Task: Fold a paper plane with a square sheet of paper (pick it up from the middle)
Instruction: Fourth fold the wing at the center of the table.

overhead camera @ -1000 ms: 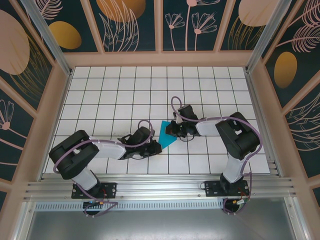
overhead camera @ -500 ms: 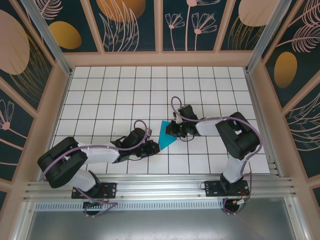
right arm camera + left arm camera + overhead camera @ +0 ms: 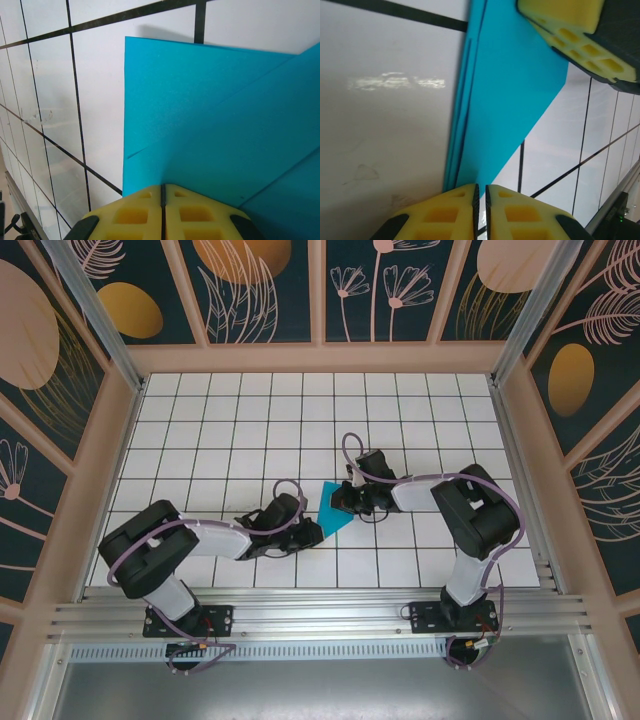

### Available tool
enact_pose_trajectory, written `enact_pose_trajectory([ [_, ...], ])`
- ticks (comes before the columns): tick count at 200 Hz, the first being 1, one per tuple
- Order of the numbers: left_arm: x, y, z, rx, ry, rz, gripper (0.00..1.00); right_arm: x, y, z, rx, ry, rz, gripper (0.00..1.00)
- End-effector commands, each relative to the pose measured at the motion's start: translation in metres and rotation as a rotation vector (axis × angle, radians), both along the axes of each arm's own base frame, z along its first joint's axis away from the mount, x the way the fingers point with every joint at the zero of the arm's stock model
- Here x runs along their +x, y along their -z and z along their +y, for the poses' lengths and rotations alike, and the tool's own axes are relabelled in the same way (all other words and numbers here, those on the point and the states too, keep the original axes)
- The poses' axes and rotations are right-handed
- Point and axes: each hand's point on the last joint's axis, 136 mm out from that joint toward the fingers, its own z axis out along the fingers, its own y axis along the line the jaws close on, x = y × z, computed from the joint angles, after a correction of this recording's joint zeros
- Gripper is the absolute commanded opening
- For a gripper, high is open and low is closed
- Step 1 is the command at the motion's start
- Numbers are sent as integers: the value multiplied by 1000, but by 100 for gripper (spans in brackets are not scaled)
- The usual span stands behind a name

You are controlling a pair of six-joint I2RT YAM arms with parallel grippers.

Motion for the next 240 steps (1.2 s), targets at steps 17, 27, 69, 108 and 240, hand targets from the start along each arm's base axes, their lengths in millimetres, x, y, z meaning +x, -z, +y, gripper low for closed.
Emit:
enact_pose_trajectory([
  [17, -25, 32, 38, 109, -26, 77, 16, -19, 60, -40, -223, 64, 94, 9],
  [27, -28, 34, 45, 125, -29, 79, 15, -19, 59, -40, -224, 64, 93, 9],
  [69, -34, 34, 51, 138, -23, 85, 15, -17, 58, -39, -224, 66, 91, 9],
  [108, -17, -11, 35, 36, -37, -15, 17, -17, 57, -38, -218, 66, 89, 9],
  [240, 25, 22, -4, 150, 10, -23, 10, -4, 30, -18, -135, 49, 55, 11],
])
